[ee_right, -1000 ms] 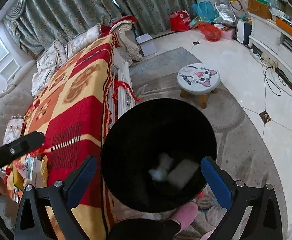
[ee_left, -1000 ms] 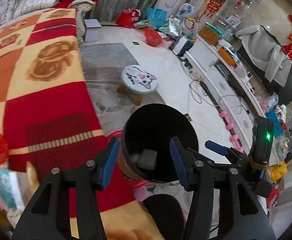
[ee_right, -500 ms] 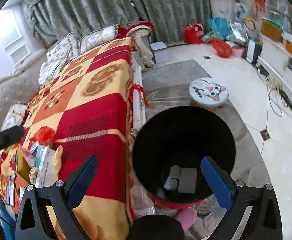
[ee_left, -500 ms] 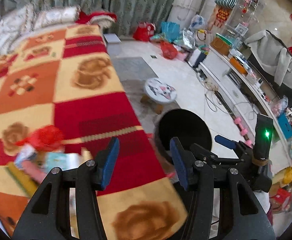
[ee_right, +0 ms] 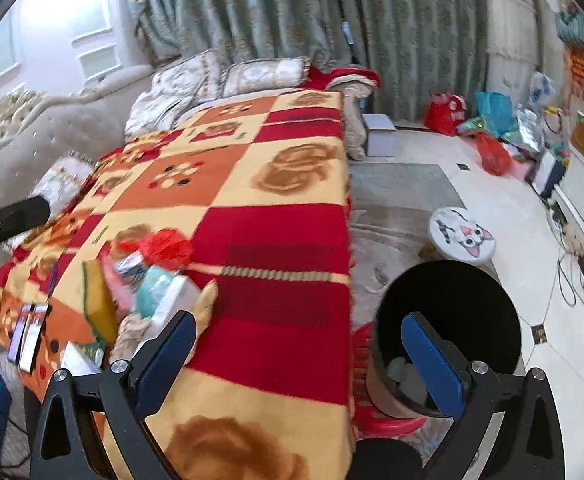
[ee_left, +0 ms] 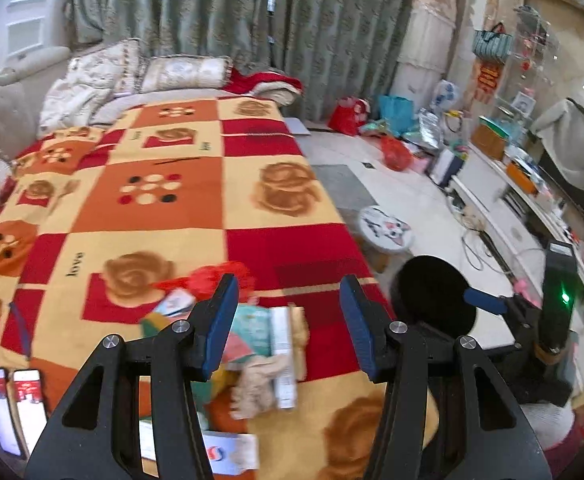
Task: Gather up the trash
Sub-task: 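Move both grippers back over the trash pile on the bed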
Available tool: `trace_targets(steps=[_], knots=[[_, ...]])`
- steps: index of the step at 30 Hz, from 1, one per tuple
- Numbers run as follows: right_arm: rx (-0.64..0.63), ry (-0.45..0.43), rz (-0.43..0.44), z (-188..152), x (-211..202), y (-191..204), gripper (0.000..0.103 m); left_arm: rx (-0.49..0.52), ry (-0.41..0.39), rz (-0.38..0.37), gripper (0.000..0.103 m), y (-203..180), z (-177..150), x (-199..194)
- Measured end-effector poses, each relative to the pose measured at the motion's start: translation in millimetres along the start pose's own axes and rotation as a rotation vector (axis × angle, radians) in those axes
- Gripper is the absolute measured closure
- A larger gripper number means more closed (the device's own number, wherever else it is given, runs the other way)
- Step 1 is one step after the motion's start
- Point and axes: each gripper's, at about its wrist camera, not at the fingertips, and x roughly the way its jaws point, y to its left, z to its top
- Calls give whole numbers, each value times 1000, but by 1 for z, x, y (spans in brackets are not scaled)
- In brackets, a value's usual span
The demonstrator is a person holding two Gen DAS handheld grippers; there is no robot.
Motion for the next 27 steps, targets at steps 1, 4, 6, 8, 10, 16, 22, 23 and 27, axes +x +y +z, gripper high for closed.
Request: trace_targets(steps=[1,4,6,8,10,16,22,23,27], knots=[[-24,3,4,-1,0,9,2,-2,-9,16,52,6,-3,-2],[-60,8,17,-6,2,27,5,-9,-21,53,52,21,-10,-4],[-66,8,33,-7,3,35,5,-16,-17,65,52,30,-15,-3],[-65,-1,50,-10,6,43,5,-24,-12,77,52,40,-19,-4],[-63,-1,75,-12,9,51,5,-33,-8,89,52,49,-23,-4],[-111,37,113,-19,18,75,5,-82,6,101,52,77,-35,-7],[-155,75,171,-28,32,94,16,-124,53,105,52,108,-52,1],[-167,87,176,-30,35,98,22,-131,67,104,52,111,-55,3],[-224,128,218,-37,50,120,37,-158,109,109,52,124,-67,12]])
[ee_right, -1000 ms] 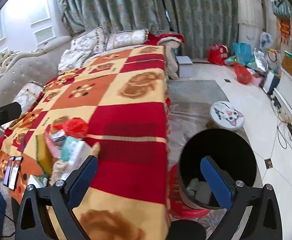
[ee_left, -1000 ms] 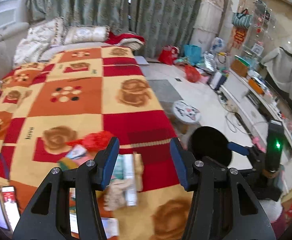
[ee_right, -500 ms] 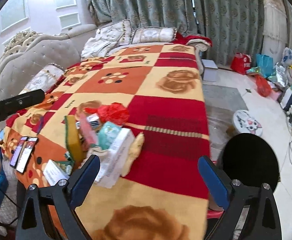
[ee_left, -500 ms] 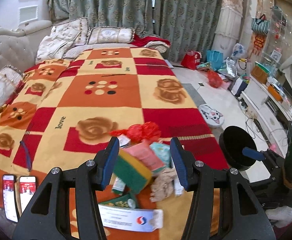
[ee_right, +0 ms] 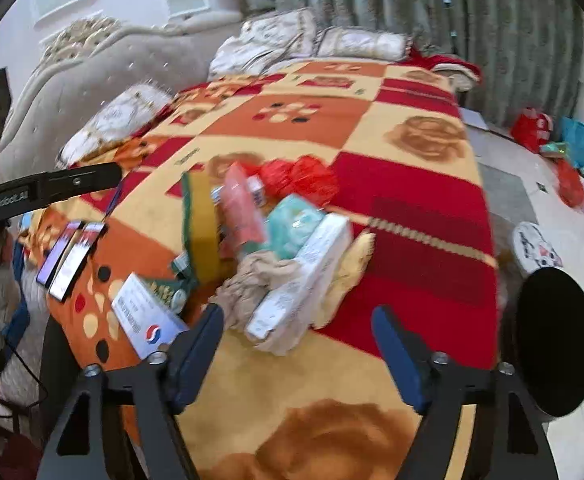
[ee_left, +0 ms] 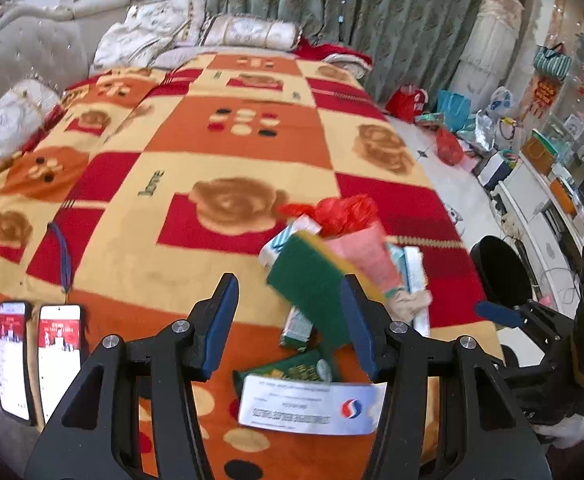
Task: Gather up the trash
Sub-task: 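Move both grippers back over the trash pile on the bed, then grasp the crumpled beige paper with the right gripper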
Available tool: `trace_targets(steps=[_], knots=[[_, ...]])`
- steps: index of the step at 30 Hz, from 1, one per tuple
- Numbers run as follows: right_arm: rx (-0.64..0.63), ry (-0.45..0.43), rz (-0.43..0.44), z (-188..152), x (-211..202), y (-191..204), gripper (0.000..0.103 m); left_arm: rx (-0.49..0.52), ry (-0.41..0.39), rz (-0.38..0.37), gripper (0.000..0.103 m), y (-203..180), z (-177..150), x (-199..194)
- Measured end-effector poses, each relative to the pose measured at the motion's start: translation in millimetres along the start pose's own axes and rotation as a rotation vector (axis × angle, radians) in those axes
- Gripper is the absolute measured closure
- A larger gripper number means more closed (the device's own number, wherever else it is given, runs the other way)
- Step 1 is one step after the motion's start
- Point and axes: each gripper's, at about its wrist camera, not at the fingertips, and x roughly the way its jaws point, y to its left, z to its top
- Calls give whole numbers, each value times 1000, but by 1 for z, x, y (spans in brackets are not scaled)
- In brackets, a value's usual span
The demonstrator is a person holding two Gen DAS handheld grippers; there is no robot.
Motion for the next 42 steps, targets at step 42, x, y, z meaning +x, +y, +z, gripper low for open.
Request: trace_targets(steps=[42], knots=[[20,81,128,-2,50,-9,74,-76,159,-91,52,-44,2,83]])
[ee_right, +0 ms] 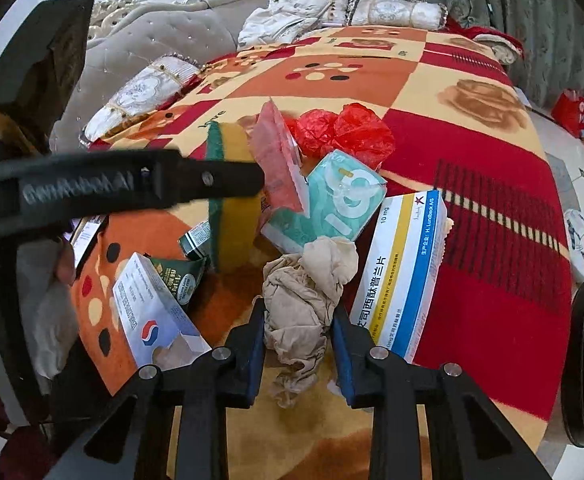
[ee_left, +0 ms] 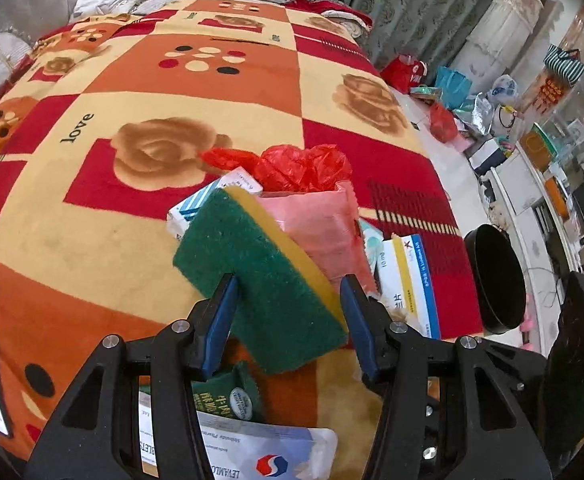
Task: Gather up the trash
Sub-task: 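Grasp the crumpled beige paper with the right gripper, then grasp the green-yellow scouring sponge with the left gripper while the right holds the paper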
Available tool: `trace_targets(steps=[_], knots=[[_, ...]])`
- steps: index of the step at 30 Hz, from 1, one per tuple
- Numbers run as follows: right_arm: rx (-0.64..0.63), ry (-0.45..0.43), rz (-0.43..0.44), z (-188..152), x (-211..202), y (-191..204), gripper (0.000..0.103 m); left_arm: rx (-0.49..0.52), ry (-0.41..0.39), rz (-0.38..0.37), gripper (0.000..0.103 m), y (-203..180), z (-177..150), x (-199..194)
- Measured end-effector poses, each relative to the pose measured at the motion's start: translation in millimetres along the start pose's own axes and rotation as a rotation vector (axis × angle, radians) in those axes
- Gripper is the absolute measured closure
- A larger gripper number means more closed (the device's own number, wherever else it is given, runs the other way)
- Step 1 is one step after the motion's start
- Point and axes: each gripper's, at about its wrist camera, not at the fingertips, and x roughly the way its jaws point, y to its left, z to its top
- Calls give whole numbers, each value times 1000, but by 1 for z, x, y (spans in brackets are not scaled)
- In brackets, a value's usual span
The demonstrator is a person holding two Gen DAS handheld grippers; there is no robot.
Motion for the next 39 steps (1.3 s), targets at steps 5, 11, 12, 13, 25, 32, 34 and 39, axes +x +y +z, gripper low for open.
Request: trace_targets(steps=[5,11,12,13,25,32,34,39], knots=[[-3,-4,16,-1,-1,0,74,-12,38,-65,64,20,-5,-4],[1,-22,33,1,-7,2,74,-3,34,-72,83,35,-15,-22],[0,-24,33,1,-8,3,74,-3,28,-76,84,38,-16,-26],[-3,-25,33,2,-9,4,74,-3,24,-78,85,39,-16,-29],[-15,-76,42,7,-28,11,74,-32,-60,-116,89,47,-6,-64],[-10,-132,37,14,-53,7,74,10,-86,-132,89,26,4,-74],[-4,-146,30,16,-59,4,74,28,-93,-136,89,17,6,-76],[5,-174,4,19,-71,-5,74,81,-118,-140,89,-7,16,-77]])
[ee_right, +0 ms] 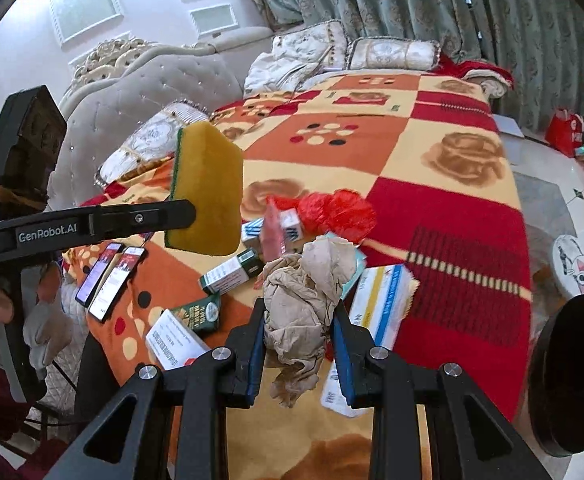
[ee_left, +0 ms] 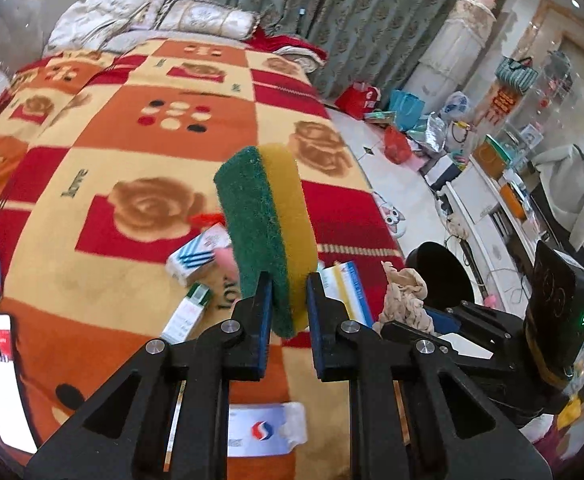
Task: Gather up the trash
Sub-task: 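Grasp the green-yellow scouring sponge with the left gripper while the right holds the paper, then carry the paper and sponge to the black bin and release both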
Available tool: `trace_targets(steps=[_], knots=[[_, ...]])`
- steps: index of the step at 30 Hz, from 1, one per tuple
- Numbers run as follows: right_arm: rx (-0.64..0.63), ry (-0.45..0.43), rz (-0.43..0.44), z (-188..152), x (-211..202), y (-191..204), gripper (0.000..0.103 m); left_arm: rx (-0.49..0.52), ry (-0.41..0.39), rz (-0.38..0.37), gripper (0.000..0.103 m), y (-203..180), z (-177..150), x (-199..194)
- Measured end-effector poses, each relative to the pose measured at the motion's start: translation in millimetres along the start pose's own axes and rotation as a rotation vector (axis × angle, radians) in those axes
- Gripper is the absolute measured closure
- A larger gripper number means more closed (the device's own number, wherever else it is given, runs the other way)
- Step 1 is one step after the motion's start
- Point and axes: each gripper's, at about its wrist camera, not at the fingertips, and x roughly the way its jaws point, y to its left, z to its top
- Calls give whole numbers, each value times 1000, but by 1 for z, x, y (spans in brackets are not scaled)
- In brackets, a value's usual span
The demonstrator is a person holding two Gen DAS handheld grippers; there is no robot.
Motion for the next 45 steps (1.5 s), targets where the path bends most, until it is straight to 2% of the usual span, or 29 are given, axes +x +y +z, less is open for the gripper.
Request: trace_targets(steps=[9,25,35,45], knots=[[20,-47,-62,7,-25,-21,74,84,0,-11,89,-39,8,14],[101,-84,-175,-4,-62,-73,74,199,72,-76,89,-110,6,54],[190,-104,-267,-23,-94,-126,74,264,144,-155,89,-167,3,88],[341,-97,-339,-54,-113,-197,74,301,221,-250,89,-232,-2,134]])
